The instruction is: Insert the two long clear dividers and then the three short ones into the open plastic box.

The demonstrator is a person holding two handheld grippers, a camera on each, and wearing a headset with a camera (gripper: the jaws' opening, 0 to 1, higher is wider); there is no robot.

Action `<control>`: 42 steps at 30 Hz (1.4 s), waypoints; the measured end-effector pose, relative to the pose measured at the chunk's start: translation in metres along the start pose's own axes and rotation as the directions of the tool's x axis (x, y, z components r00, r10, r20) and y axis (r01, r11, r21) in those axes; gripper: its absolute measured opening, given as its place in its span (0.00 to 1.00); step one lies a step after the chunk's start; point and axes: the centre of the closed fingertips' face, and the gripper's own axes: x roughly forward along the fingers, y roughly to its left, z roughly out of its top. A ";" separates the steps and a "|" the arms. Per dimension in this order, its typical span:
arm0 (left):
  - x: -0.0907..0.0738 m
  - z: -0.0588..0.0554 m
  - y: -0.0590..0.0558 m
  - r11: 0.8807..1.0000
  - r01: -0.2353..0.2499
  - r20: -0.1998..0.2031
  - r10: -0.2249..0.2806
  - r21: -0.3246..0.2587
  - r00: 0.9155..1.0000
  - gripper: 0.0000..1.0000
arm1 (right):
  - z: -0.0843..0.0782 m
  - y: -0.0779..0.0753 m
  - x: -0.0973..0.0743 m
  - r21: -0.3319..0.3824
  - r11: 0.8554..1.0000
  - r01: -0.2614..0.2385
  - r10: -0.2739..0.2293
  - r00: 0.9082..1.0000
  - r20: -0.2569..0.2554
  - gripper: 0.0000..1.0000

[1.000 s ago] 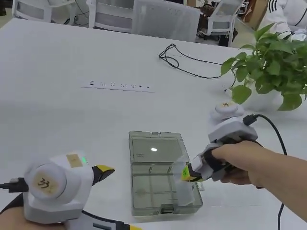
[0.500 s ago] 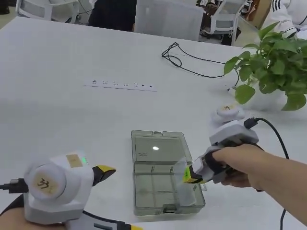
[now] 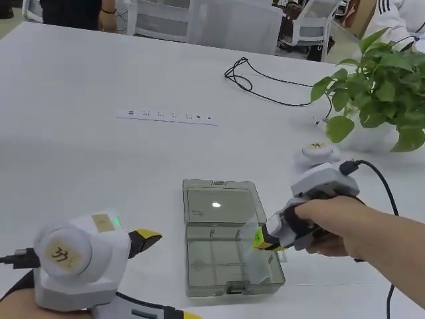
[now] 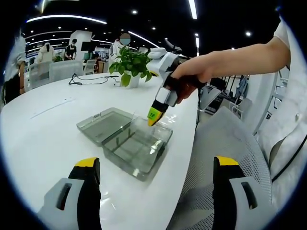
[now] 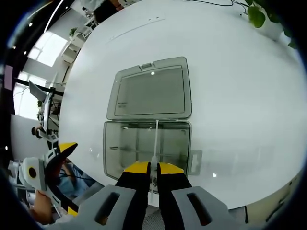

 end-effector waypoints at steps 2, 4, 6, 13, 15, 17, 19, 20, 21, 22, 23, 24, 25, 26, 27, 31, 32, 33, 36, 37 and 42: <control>0.000 0.000 0.000 1.000 0.001 0.000 -0.001 0.001 1.000 1.00 | 0.000 -0.001 0.001 -0.007 1.000 0.005 -0.005 1.000 -0.001 0.07; 0.000 0.001 0.000 1.000 0.000 0.003 0.000 0.000 1.000 1.00 | -0.001 -0.003 0.002 -0.014 1.000 0.013 -0.013 1.000 -0.001 0.07; 0.000 0.000 0.000 1.000 0.000 0.002 0.000 -0.001 1.000 1.00 | -0.002 -0.002 0.002 -0.012 1.000 0.011 -0.011 1.000 -0.002 0.07; 0.000 -0.003 0.001 1.000 -0.001 -0.006 0.001 0.002 1.000 1.00 | -0.002 0.000 0.003 -0.026 1.000 0.010 -0.010 1.000 -0.002 0.07; 0.000 -0.005 0.001 1.000 0.000 -0.009 0.000 0.005 1.000 1.00 | -0.002 0.000 0.004 -0.021 1.000 0.006 -0.006 1.000 -0.002 0.07; 0.001 -0.005 0.001 1.000 0.000 -0.012 0.000 0.007 1.000 1.00 | -0.002 0.002 0.004 -0.032 0.999 0.008 -0.008 1.000 -0.001 0.07; 0.001 -0.006 0.002 1.000 -0.002 -0.014 0.002 0.009 1.000 1.00 | -0.001 0.002 0.005 -0.036 0.999 0.008 -0.008 1.000 0.000 0.07; 0.001 -0.006 0.002 1.000 -0.001 -0.014 0.001 0.007 1.000 1.00 | -0.001 0.002 0.005 -0.039 0.999 0.007 -0.007 1.000 0.002 0.07; 0.001 -0.005 0.001 1.000 -0.001 -0.012 0.001 0.006 1.000 1.00 | -0.002 0.003 0.006 -0.041 0.999 0.006 -0.006 1.000 0.003 0.07; 0.001 -0.005 0.002 1.000 -0.002 -0.012 0.002 0.007 1.000 1.00 | -0.002 0.003 0.006 -0.041 0.999 0.005 -0.005 1.000 0.004 0.07; 0.001 -0.005 0.002 1.000 -0.002 -0.011 0.002 0.007 1.000 1.00 | -0.001 0.005 0.007 -0.043 0.999 -0.001 0.001 1.000 0.006 0.08; 0.001 -0.005 0.001 1.000 -0.002 -0.011 0.002 0.006 1.000 1.00 | -0.001 0.006 0.008 -0.049 0.999 0.001 -0.001 1.000 0.006 0.08; 0.001 -0.005 0.001 1.000 -0.002 -0.011 0.002 0.004 1.000 1.00 | -0.001 0.007 0.010 -0.064 0.998 0.008 -0.007 1.000 0.007 0.08; 0.001 -0.005 0.001 1.000 -0.003 -0.012 0.003 0.006 1.000 1.00 | -0.001 0.007 0.011 -0.065 0.998 0.007 -0.007 1.000 0.008 0.08; 0.002 -0.005 0.001 1.000 -0.003 -0.014 0.003 0.005 1.000 1.00 | -0.001 0.008 0.013 -0.071 0.997 0.010 -0.010 1.000 0.008 0.09; 0.001 -0.005 0.002 1.000 -0.005 -0.013 0.005 0.005 1.000 1.00 | -0.003 0.007 0.018 -0.087 0.996 0.017 -0.016 1.000 0.010 0.09; 0.001 -0.005 0.002 1.000 -0.006 -0.015 0.006 0.006 1.000 1.00 | -0.003 0.006 0.019 -0.094 0.995 0.020 -0.019 1.000 0.010 0.09; 0.001 -0.005 0.002 1.000 -0.006 -0.014 0.006 0.005 1.000 1.00 | -0.003 0.005 0.021 -0.096 0.995 0.020 -0.019 1.000 0.011 0.09; 0.000 -0.005 0.004 1.000 -0.009 -0.016 0.009 0.007 1.000 1.00 | -0.004 0.004 0.024 -0.102 0.995 0.018 -0.017 1.000 0.014 0.10; 0.000 -0.005 0.004 1.000 -0.010 -0.017 0.010 0.007 1.000 1.00 | -0.004 0.004 0.024 -0.103 0.994 0.018 -0.017 1.000 0.014 0.10; -0.001 -0.007 0.006 1.000 -0.012 -0.022 0.012 0.005 1.000 1.00 | -0.004 0.003 0.027 -0.103 0.995 0.011 -0.008 1.000 0.021 0.10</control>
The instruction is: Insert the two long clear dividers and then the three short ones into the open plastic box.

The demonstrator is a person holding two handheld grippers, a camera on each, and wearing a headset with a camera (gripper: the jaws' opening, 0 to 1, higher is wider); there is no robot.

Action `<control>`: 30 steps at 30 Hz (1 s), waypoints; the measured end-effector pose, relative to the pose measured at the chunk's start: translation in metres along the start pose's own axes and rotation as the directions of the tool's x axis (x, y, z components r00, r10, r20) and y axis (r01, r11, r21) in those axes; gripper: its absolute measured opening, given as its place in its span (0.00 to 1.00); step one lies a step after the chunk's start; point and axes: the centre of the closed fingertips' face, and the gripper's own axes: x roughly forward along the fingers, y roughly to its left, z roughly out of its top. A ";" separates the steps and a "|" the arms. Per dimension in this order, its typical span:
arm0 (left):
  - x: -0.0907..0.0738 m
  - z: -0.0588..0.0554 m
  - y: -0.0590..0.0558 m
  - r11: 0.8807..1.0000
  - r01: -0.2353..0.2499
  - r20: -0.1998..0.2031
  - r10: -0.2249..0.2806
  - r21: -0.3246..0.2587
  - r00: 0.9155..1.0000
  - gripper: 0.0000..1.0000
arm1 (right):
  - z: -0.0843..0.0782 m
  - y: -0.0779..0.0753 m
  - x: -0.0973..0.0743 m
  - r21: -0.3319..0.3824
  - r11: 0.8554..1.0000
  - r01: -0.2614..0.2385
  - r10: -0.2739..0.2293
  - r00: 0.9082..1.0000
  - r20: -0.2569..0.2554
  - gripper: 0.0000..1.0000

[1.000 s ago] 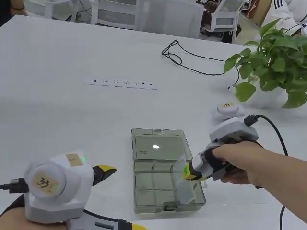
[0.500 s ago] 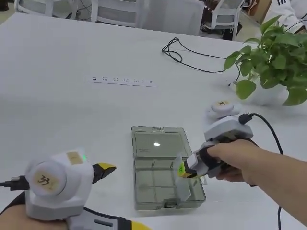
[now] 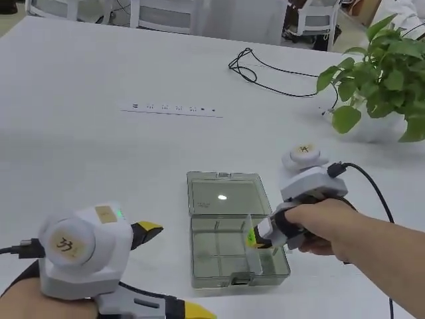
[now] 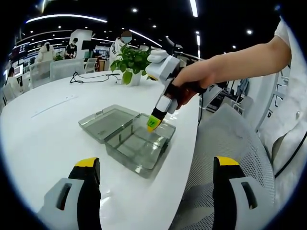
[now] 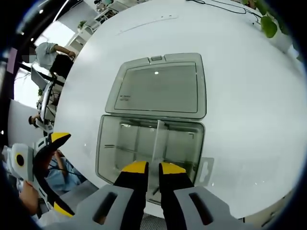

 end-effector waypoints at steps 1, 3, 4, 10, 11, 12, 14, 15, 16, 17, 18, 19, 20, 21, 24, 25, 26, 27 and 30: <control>0.000 0.000 0.000 1.000 0.000 0.001 0.000 0.000 1.000 1.00 | 0.000 0.000 0.000 -0.001 1.000 -0.002 0.002 1.000 0.001 0.10; 0.000 0.001 0.001 1.000 -0.001 0.000 0.001 0.002 1.000 1.00 | 0.000 0.000 0.001 -0.002 1.000 -0.004 0.004 1.000 0.004 0.10; 0.000 0.001 0.001 1.000 -0.002 0.000 0.002 0.001 1.000 1.00 | 0.000 -0.001 0.002 -0.003 1.000 -0.004 0.004 1.000 0.004 0.10; -0.001 0.004 0.002 1.000 -0.006 0.006 0.006 0.000 1.000 1.00 | 0.000 -0.001 0.002 -0.007 1.000 -0.021 0.021 1.000 0.019 0.11; 0.000 0.004 0.002 1.000 -0.007 0.005 0.007 0.001 1.000 1.00 | 0.000 -0.001 0.002 -0.010 1.000 -0.023 0.023 1.000 0.022 0.11; -0.001 0.003 0.002 1.000 -0.008 0.002 0.008 0.002 1.000 1.00 | -0.001 -0.001 0.003 -0.014 1.000 -0.026 0.027 0.999 0.026 0.11; -0.001 0.004 0.002 1.000 -0.009 0.004 0.009 0.000 1.000 1.00 | -0.001 0.000 0.003 -0.018 0.999 -0.034 0.034 0.999 0.032 0.11; -0.001 0.004 0.002 1.000 -0.010 0.005 0.010 0.001 1.000 1.00 | -0.001 0.000 0.002 -0.023 0.999 -0.038 0.039 0.999 0.035 0.11; -0.002 0.003 0.003 1.000 -0.013 0.002 0.013 0.002 1.000 1.00 | -0.002 0.000 0.001 -0.035 0.998 -0.042 0.044 0.998 0.042 0.11; -0.002 0.003 0.003 1.000 -0.014 0.000 0.014 0.002 1.000 1.00 | -0.002 0.001 -0.001 -0.037 0.998 -0.047 0.048 0.998 0.047 0.11; -0.003 0.003 0.004 1.000 -0.016 0.001 0.016 0.000 1.000 1.00 | 0.000 0.001 -0.003 -0.038 0.998 -0.054 0.056 0.997 0.062 0.11; -0.003 0.003 0.004 1.000 -0.017 0.000 0.017 -0.001 1.000 1.00 | 0.001 0.001 -0.004 -0.040 0.998 -0.058 0.061 0.996 0.070 0.11; -0.003 0.003 0.004 1.000 -0.019 -0.001 0.019 0.000 1.000 1.00 | 0.004 0.001 -0.007 -0.040 0.997 -0.063 0.066 0.994 0.087 0.12; -0.004 0.003 0.004 1.000 -0.020 -0.002 0.020 0.001 1.000 1.00 | 0.007 0.001 -0.010 -0.042 0.997 -0.067 0.071 0.993 0.099 0.12; -0.005 0.004 0.003 1.000 -0.022 -0.003 0.022 0.002 1.000 1.00 | 0.012 0.001 -0.019 -0.052 0.995 -0.080 0.087 0.987 0.135 0.13; -0.005 0.005 0.003 1.000 -0.024 -0.003 0.024 0.002 1.000 1.00 | 0.014 0.001 -0.022 -0.059 0.995 -0.085 0.092 0.985 0.146 0.14; -0.005 0.005 0.003 1.000 -0.025 -0.003 0.025 0.003 1.000 1.00 | 0.014 0.001 -0.024 -0.059 0.994 -0.088 0.096 0.984 0.150 0.14; -0.005 0.005 0.003 1.000 -0.026 -0.004 0.026 0.003 1.000 1.00 | 0.017 0.001 -0.027 -0.075 0.993 -0.094 0.106 0.980 0.166 0.16; -0.006 0.007 0.003 1.000 -0.031 -0.003 0.031 0.002 1.000 1.00 | 0.018 0.001 -0.035 -0.105 0.989 -0.102 0.121 0.974 0.190 0.19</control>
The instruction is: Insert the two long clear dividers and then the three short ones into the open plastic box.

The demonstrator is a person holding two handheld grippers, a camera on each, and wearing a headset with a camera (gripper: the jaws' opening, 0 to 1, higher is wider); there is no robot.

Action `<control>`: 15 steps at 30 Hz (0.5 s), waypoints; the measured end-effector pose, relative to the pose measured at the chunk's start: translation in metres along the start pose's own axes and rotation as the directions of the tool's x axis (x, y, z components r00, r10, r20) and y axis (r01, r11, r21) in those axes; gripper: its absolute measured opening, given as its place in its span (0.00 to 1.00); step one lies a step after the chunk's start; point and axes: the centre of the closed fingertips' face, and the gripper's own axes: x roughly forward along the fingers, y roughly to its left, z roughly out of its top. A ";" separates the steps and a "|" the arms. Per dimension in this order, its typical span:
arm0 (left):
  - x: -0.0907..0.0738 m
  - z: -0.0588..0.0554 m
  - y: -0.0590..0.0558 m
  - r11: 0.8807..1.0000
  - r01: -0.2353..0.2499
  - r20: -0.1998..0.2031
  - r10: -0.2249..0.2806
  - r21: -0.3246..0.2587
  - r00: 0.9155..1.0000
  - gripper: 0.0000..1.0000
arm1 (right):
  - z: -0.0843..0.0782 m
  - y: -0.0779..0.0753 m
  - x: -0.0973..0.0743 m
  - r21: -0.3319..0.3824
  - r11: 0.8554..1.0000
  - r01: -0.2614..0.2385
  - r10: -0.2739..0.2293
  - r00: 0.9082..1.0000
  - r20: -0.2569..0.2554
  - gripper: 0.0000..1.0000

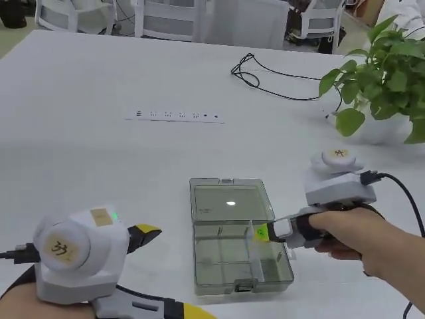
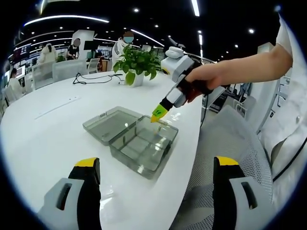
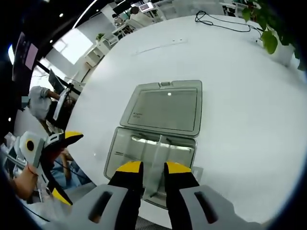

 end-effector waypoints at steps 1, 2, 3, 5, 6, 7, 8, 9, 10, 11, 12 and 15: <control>0.000 0.000 0.000 1.000 -0.003 0.000 0.003 -0.001 1.000 1.00 | 0.003 0.001 -0.004 -0.004 1.000 -0.009 0.010 1.000 0.020 0.20; -0.001 0.000 0.000 1.000 -0.005 -0.001 0.005 -0.001 1.000 1.00 | 0.003 0.000 -0.006 -0.013 1.000 -0.012 0.012 1.000 0.023 0.22; -0.001 0.001 0.000 1.000 -0.007 -0.002 0.007 -0.001 1.000 1.00 | 0.003 0.001 -0.008 -0.025 1.000 -0.019 0.020 0.999 0.030 0.22; -0.002 0.002 0.000 1.000 -0.010 -0.001 0.010 -0.003 1.000 1.00 | 0.005 0.001 -0.013 -0.048 0.999 -0.027 0.029 0.998 0.049 0.24; -0.002 0.002 0.000 1.000 -0.012 -0.001 0.012 -0.005 1.000 1.00 | 0.008 0.002 -0.017 -0.077 0.996 -0.037 0.043 0.997 0.071 0.26; -0.002 0.003 0.000 1.000 -0.015 0.000 0.015 -0.005 1.000 1.00 | 0.007 0.002 -0.021 -0.086 0.995 -0.041 0.047 0.996 0.071 0.27; -0.003 0.003 0.001 1.000 -0.016 0.000 0.016 -0.006 1.000 1.00 | 0.010 0.003 -0.024 -0.106 0.993 -0.046 0.057 0.994 0.095 0.28; -0.003 0.004 0.000 1.000 -0.018 0.000 0.018 -0.007 1.000 1.00 | 0.011 0.004 -0.027 -0.114 0.992 -0.049 0.061 0.993 0.103 0.29; -0.003 0.004 0.000 1.000 -0.021 -0.001 0.021 -0.006 1.000 1.00 | 0.013 0.005 -0.031 -0.142 0.988 -0.057 0.074 0.990 0.119 0.31; -0.004 0.005 0.000 1.000 -0.023 -0.001 0.023 -0.006 1.000 1.00 | 0.013 0.005 -0.034 -0.152 0.987 -0.057 0.077 0.989 0.127 0.34; -0.004 0.006 0.000 1.000 -0.026 0.001 0.026 -0.009 1.000 1.00 | 0.015 0.006 -0.038 -0.184 0.981 -0.064 0.091 0.985 0.143 0.35; -0.005 0.007 0.001 0.999 -0.032 0.002 0.032 -0.011 0.999 1.00 | 0.015 0.012 -0.047 -0.248 0.966 -0.073 0.117 0.979 0.167 0.43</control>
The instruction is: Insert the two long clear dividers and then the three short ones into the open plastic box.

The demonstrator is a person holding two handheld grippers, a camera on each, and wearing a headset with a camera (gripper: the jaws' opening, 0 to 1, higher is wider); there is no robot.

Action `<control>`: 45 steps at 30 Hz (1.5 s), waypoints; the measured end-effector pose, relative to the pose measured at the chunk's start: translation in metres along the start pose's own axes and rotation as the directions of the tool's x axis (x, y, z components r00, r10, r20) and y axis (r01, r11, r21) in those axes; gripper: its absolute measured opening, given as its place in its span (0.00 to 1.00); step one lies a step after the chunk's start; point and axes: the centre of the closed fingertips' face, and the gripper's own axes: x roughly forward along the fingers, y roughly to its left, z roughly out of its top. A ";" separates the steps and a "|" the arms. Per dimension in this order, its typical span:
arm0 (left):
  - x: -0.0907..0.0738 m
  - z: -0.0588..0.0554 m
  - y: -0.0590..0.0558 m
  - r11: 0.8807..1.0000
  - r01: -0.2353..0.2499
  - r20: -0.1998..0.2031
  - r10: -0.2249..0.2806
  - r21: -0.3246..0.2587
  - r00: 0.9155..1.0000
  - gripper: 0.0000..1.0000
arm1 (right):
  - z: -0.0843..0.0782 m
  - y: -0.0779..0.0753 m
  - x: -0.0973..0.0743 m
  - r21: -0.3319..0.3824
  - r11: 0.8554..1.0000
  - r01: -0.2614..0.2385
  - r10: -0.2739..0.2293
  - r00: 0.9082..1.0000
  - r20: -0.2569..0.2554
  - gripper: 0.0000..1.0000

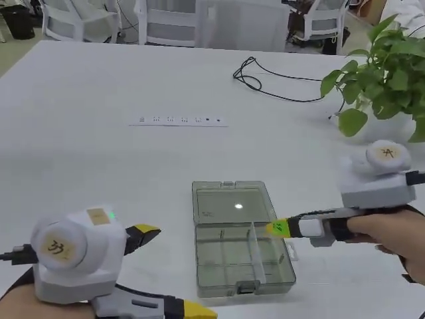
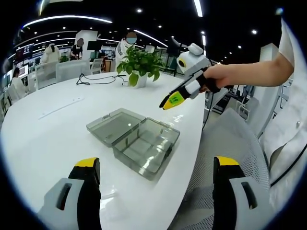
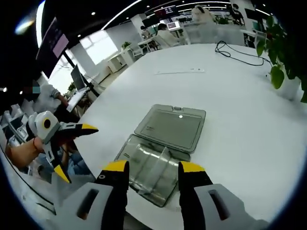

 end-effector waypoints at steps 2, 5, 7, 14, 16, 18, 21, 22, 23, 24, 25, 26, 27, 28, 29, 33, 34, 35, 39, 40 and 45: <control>-0.001 0.001 0.000 1.000 -0.005 -0.003 0.005 -0.001 1.000 1.00 | -0.001 -0.006 -0.005 -0.030 0.999 -0.014 0.014 1.000 0.001 0.47; -0.002 0.003 0.000 1.000 -0.014 -0.001 0.014 -0.003 1.000 1.00 | -0.003 0.002 -0.013 -0.086 0.996 -0.034 0.035 0.999 0.010 0.55; -0.003 0.003 0.000 1.000 -0.022 -0.003 0.022 -0.004 1.000 1.00 | -0.004 0.007 -0.018 -0.145 0.988 -0.048 0.053 0.998 0.030 0.59; -0.006 0.003 0.003 0.998 -0.055 -0.007 0.055 -0.017 0.998 1.00 | -0.015 0.017 -0.033 -0.245 0.963 -0.110 0.128 0.990 0.057 0.71; -0.007 0.003 0.004 0.997 -0.069 -0.010 0.069 -0.024 0.998 1.00 | -0.016 0.016 -0.036 -0.263 0.958 -0.111 0.135 0.988 0.073 0.73; -0.008 0.003 0.007 0.996 -0.087 -0.012 0.086 -0.034 0.996 1.00 | -0.017 0.016 -0.040 -0.289 0.950 -0.123 0.155 0.984 0.091 0.75; -0.011 0.000 0.012 0.992 -0.115 -0.024 0.114 -0.047 0.993 1.00 | -0.021 0.014 -0.047 -0.318 0.938 -0.134 0.175 0.979 0.105 0.79; -0.012 -0.001 0.013 0.991 -0.122 -0.028 0.121 -0.051 0.992 1.00 | -0.021 0.014 -0.048 -0.328 0.935 -0.135 0.180 0.977 0.111 0.80; -0.012 -0.002 0.014 0.990 -0.129 -0.034 0.127 -0.055 0.991 1.00 | -0.024 0.013 -0.050 -0.333 0.933 -0.138 0.184 0.977 0.110 0.80; -0.013 -0.004 0.015 0.989 -0.136 -0.040 0.134 -0.058 0.990 1.00 | -0.025 0.013 -0.052 -0.342 0.929 -0.142 0.189 0.976 0.109 0.81; -0.014 -0.005 0.017 0.988 -0.145 -0.045 0.143 -0.060 0.989 1.00 | -0.027 0.011 -0.053 -0.361 0.922 -0.139 0.190 0.976 0.109 0.82; -0.015 -0.006 0.019 0.986 -0.154 -0.052 0.151 -0.062 0.987 1.00 | -0.028 0.011 -0.054 -0.366 0.920 -0.138 0.190 0.976 0.108 0.82; -0.016 -0.009 0.022 0.983 -0.167 -0.068 0.162 -0.070 0.984 0.99 | -0.031 0.010 -0.056 -0.376 0.916 -0.143 0.196 0.975 0.107 0.83; -0.017 -0.012 0.025 0.981 -0.178 -0.079 0.172 -0.074 0.982 0.98 | -0.033 0.009 -0.058 -0.380 0.913 -0.146 0.201 0.973 0.109 0.84; -0.017 -0.014 0.028 0.980 -0.186 -0.091 0.179 -0.075 0.980 0.97 | -0.034 0.009 -0.059 -0.385 0.911 -0.147 0.205 0.972 0.113 0.85; -0.021 -0.034 0.038 0.969 -0.230 -0.185 0.210 -0.094 0.960 0.93 | -0.041 0.003 -0.064 -0.395 0.907 -0.146 0.208 0.971 0.119 0.87; -0.020 -0.036 0.041 0.967 -0.234 -0.187 0.212 -0.103 0.959 0.92 | -0.044 0.001 -0.065 -0.399 0.906 -0.144 0.207 0.971 0.119 0.87; -0.021 -0.042 0.042 0.962 -0.245 -0.215 0.215 -0.120 0.953 0.90 | -0.047 0.000 -0.065 -0.400 0.906 -0.142 0.204 0.972 0.118 0.87; -0.019 -0.058 0.052 0.952 -0.275 -0.294 0.227 -0.135 0.929 0.84 | -0.053 -0.004 -0.069 -0.389 0.911 -0.136 0.200 0.971 0.130 0.87; -0.019 -0.061 0.053 0.948 -0.283 -0.312 0.227 -0.148 0.923 0.82 | -0.054 -0.005 -0.069 -0.387 0.912 -0.135 0.199 0.971 0.129 0.87; -0.015 -0.081 0.064 0.926 -0.330 -0.408 0.235 -0.182 0.882 0.73 | -0.059 -0.008 -0.070 -0.379 0.916 -0.133 0.198 0.971 0.137 0.87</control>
